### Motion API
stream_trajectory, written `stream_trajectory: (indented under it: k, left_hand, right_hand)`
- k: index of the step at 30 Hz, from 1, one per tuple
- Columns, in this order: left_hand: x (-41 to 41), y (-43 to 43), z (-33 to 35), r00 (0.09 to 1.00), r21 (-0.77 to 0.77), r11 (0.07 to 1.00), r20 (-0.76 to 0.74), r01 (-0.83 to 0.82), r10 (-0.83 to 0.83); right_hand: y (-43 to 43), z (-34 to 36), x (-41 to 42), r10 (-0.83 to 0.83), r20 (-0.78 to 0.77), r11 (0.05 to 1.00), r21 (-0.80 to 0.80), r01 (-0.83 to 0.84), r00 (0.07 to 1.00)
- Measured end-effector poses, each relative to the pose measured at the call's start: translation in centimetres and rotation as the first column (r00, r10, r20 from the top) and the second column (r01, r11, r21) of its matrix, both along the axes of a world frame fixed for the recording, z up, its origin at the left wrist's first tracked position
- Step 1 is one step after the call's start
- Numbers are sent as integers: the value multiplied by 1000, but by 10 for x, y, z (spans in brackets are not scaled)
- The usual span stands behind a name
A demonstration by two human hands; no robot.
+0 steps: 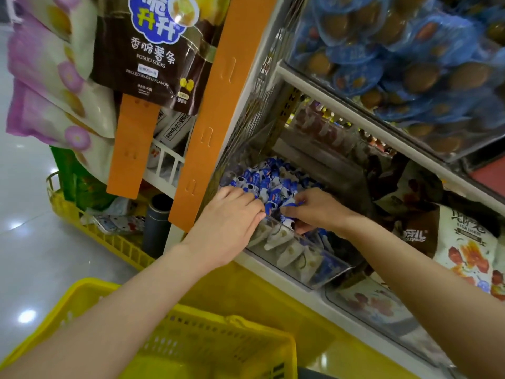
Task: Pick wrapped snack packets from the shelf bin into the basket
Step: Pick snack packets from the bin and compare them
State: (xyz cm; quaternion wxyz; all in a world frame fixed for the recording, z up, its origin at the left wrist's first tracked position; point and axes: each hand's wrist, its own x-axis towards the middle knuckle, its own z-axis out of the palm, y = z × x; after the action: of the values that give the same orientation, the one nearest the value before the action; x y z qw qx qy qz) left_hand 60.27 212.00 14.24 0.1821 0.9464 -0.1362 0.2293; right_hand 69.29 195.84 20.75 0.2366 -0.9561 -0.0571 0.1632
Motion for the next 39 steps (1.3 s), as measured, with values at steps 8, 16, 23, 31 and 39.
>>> stream_trajectory:
  k: [8, 16, 23, 31, 39]
  left_hand:
    - [-1, 0, 1, 1000, 7, 1000, -9, 8, -8]
    - [0, 0, 1, 1000, 0, 1000, -1, 0, 0]
    - [0, -2, 0, 1000, -2, 1000, 6, -14, 14]
    - [-1, -2, 2, 1000, 12, 1000, 1, -15, 15]
    - [-2, -2, 3, 1000, 14, 1000, -12, -9, 10]
  right_hand:
    - [-8, 0, -3, 103, -20, 989, -101, -105, 994]
    - [3, -12, 3, 230, 146, 928, -330, -172, 962]
    - [-2, -17, 3, 219, 71, 968, -141, -207, 973]
    - [-26, 0, -6, 90, 130, 995, 41, -96, 987]
    - [-20, -4, 0, 191, 175, 948, -287, -135, 966]
